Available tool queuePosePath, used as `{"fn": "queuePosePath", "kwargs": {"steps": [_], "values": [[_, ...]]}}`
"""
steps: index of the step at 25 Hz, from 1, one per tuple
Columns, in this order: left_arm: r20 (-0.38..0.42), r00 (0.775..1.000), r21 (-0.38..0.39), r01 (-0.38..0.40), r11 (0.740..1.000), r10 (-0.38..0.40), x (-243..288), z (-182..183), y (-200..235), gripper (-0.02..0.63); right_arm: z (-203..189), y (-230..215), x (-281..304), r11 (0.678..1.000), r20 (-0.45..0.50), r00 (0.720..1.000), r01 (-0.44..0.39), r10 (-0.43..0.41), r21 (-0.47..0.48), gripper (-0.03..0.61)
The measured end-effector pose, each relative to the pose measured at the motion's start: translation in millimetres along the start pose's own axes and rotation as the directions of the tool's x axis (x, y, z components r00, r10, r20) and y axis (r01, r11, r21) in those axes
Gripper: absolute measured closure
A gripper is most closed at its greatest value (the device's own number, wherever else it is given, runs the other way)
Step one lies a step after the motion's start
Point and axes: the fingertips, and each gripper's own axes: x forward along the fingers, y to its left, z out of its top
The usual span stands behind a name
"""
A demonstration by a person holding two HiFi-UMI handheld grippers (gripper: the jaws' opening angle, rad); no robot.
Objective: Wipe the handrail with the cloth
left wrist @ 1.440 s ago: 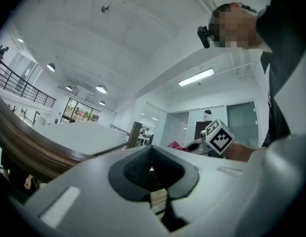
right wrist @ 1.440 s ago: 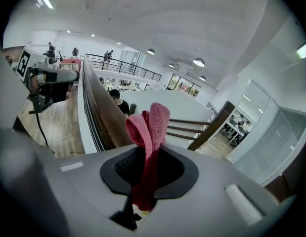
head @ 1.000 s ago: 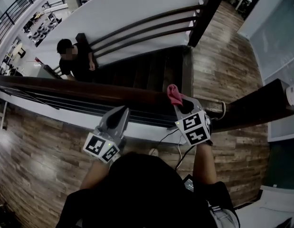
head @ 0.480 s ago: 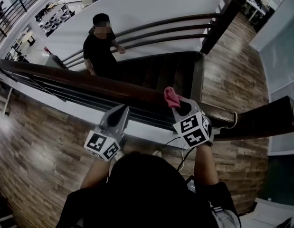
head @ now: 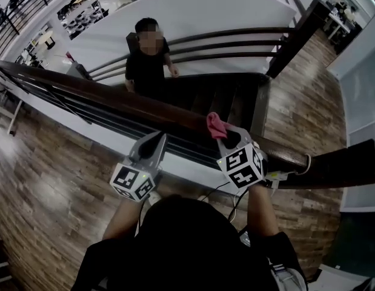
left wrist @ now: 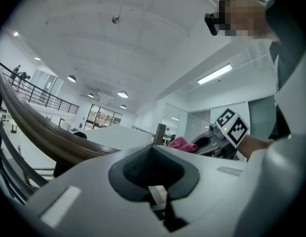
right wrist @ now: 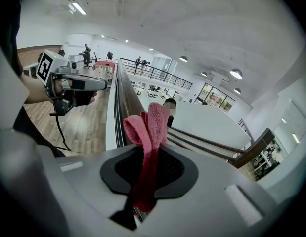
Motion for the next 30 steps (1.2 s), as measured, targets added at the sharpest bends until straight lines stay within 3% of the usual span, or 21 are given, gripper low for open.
{"fn": "queuePosePath", "kwargs": {"steps": [5,23,30], "values": [[-0.008,1.000,-0.016,-0.031,0.999,0.031,-13,-4,17,0.614,15,11,12,0.997,-0.023,1.000,0.017,-0.019,-0.079,0.525],[0.046,0.987,-0.047,-0.153,0.987,0.156,-58,19,90,0.614,81,37,59,0.992,-0.014,1.000,-0.004,0.002,-0.127,0.525],[0.041,0.993,-0.023,-0.114,0.993,0.114,-67,33,109,0.614,109,46,78,0.996,-0.007,1.000,0.009,-0.009,-0.089,0.526]]}}
